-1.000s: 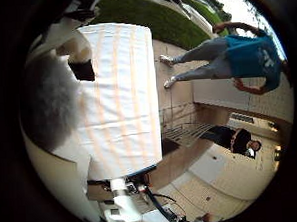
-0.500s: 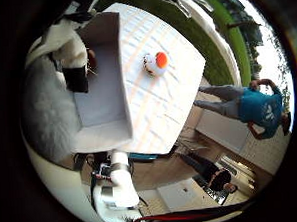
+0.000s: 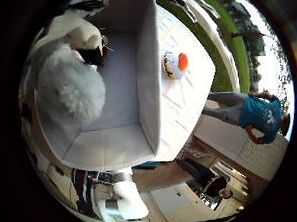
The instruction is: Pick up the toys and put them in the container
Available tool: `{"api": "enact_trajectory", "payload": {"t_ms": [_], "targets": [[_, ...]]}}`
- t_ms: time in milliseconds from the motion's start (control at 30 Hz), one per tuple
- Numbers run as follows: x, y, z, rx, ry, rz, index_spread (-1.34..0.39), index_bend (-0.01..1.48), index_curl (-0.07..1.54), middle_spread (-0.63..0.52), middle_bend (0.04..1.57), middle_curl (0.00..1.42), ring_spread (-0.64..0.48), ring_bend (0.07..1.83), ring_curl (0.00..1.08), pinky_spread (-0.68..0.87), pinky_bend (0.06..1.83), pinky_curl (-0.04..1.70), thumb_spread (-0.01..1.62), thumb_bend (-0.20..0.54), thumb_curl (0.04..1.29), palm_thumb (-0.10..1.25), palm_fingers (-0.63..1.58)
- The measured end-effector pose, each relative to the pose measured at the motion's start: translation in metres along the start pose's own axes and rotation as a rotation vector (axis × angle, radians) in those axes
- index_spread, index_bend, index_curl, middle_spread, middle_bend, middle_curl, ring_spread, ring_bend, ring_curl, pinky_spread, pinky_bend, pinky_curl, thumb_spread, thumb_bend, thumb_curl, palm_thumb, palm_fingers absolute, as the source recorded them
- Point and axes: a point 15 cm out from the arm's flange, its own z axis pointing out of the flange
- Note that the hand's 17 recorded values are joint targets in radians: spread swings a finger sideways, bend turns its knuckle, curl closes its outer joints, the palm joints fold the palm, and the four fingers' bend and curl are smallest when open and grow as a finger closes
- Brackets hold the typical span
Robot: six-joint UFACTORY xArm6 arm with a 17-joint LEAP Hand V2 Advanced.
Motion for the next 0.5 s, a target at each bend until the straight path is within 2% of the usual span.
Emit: {"api": "enact_trajectory", "payload": {"t_ms": [133,233,500], "targets": [[0.025,0.009,-0.024,0.056,-0.003,0.020,-0.46,0.29,0.20,0.12,0.13,0.43,0.31,0.52,0.32,0.44,0.94,0.40,1.12,-0.030,0.51,0.81,-0.14],[0.052,0.013,-0.044,0.106,-0.002,0.060,-0.46,0.25,0.21,0.13,0.13,0.39,0.32,0.49,0.31,0.46,0.90,0.38,1.11,-0.034,0.50,0.80,-0.10],[0.178,0.020,-0.073,0.197,-0.005,0.260,-0.39,0.18,0.24,0.09,0.18,0.36,0.30,0.45,0.30,0.46,0.74,0.30,1.11,-0.037,0.47,0.70,0.02]]}}
